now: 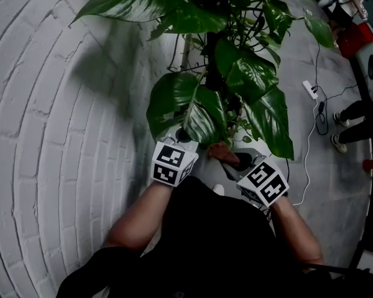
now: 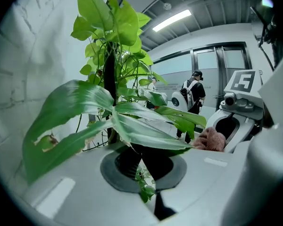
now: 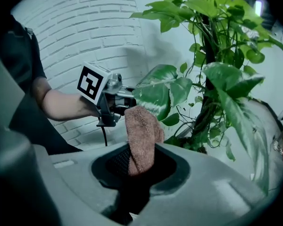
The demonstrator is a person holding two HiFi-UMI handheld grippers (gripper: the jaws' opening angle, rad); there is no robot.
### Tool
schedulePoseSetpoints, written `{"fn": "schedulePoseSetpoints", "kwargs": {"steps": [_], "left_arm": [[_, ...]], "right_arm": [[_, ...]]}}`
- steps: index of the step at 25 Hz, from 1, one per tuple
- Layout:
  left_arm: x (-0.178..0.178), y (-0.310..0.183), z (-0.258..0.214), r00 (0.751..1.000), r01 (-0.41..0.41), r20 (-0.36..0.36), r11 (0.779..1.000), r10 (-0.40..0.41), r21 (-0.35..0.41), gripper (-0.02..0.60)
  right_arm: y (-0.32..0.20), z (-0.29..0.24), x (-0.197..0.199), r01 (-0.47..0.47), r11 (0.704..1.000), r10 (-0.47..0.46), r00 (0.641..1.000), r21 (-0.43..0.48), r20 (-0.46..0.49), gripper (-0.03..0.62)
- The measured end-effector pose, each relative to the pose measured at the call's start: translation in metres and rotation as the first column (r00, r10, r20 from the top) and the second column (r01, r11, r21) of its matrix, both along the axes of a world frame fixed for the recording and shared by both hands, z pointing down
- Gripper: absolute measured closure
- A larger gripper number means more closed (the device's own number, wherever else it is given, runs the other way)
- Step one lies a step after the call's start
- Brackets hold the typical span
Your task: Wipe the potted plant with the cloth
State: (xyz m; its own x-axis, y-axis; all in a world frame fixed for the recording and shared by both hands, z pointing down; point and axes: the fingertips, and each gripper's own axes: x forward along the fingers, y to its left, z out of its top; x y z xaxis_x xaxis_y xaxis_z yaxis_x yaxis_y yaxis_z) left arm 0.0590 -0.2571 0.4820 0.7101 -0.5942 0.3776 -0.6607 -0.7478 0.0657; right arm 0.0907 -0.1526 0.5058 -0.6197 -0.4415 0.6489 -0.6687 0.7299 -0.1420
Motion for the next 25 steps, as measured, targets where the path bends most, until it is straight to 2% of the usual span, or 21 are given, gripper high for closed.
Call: {"fn": "schedulePoseSetpoints", "kwargs": {"steps": [4, 8, 15, 18, 25], "left_arm": [[0.0, -0.001, 0.0, 1.0, 0.004, 0.002, 1.0, -0.004, -0.003, 0.565], [0.001, -0.001, 0.001, 1.0, 0.007, 0.003, 1.0, -0.006, -0.011, 0.565], [-0.001, -0.002, 0.001, 1.0, 0.001, -0.001, 1.0, -0.001, -0.012, 0.565], [-0.005, -0.006, 0.002, 1.0, 0.006, 0.01, 1.0, -0.006, 0.001, 0.565], [-0.003, -0.006, -0.001, 1.0, -0.015, 0.007, 1.0, 0.015, -0.003, 0.565]], "right_arm": [[-0.006, -0.046, 0.008, -0.032, 0.995, 0.027, 0.998, 0.091, 0.058, 0.528], [-0.034, -0.108, 0.01, -0.076, 0.973, 0.047, 0.99, 0.219, 0.132, 0.528], [-0.089, -0.167, 0.0, -0.084, 0.942, 0.051, 0.993, 0.325, 0.108, 0.528], [-0.114, -0.174, -0.005, -0.096, 0.941, 0.058, 0.991, 0.325, 0.124, 0.528], [-0.168, -0.128, -0.022, -0.114, 0.965, 0.093, 0.991, 0.237, 0.098, 0.528]]}}
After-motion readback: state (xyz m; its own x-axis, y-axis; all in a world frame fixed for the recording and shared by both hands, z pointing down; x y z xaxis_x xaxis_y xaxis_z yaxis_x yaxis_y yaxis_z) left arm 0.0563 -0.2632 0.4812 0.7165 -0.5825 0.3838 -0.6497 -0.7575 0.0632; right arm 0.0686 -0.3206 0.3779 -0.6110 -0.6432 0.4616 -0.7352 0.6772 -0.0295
